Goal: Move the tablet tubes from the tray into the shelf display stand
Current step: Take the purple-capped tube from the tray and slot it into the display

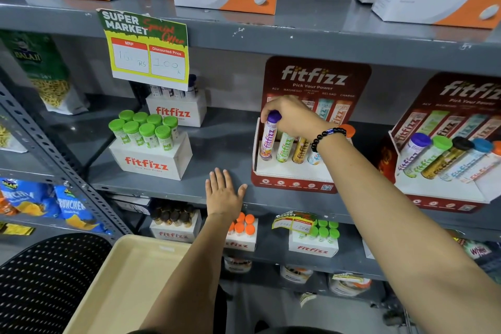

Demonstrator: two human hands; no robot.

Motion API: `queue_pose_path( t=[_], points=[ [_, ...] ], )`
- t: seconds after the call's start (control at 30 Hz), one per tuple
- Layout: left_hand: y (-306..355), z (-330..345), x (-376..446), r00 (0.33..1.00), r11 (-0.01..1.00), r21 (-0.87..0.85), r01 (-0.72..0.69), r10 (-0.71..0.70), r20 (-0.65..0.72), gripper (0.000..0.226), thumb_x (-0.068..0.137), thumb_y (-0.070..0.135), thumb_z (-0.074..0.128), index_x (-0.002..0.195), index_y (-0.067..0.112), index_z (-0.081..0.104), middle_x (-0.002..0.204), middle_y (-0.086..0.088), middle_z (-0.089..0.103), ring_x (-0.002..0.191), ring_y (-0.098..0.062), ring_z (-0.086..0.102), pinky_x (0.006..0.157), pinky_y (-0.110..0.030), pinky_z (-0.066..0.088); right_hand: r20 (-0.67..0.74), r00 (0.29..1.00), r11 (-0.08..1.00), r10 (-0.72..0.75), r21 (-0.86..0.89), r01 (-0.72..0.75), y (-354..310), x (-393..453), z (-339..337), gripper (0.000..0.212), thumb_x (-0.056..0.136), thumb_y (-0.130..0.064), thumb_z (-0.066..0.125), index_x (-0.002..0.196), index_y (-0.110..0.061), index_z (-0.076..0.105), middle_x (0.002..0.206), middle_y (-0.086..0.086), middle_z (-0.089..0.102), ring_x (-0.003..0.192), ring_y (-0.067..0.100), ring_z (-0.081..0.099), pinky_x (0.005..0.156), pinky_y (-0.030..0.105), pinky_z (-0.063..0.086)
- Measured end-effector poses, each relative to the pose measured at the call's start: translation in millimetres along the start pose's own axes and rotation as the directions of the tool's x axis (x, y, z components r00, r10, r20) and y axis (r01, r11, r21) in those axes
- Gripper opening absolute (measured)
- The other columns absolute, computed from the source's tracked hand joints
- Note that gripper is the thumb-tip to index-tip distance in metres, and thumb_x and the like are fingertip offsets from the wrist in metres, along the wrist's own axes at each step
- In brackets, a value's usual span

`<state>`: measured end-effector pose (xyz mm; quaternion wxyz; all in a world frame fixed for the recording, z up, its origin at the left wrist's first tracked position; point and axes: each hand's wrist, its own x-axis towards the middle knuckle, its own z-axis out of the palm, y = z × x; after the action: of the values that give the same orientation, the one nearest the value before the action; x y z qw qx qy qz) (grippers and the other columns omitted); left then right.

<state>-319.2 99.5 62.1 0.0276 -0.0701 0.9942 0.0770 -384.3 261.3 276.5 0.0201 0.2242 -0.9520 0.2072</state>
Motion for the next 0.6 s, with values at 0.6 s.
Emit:
queue_pose_path(
  t=[0.6],
  points=[
    [2,-6,-2,1.000,1.000,0.012,0.002,-0.003,0.024,0.072,0.093,0.057,0.008,0.146,0.010,-0.007,0.157,-0.014,-0.007,0.143,-0.030,-0.009,0.116,-0.040,-0.004,0.112,0.994,0.999,0.006,0.043,-0.011,13,-2,11,0.052,0.078,0.015,0.052,0.108,-0.026,0.065,0.129,0.007,0.055,0.110,0.025,0.054,0.085,0.031,0.049]
  ],
)
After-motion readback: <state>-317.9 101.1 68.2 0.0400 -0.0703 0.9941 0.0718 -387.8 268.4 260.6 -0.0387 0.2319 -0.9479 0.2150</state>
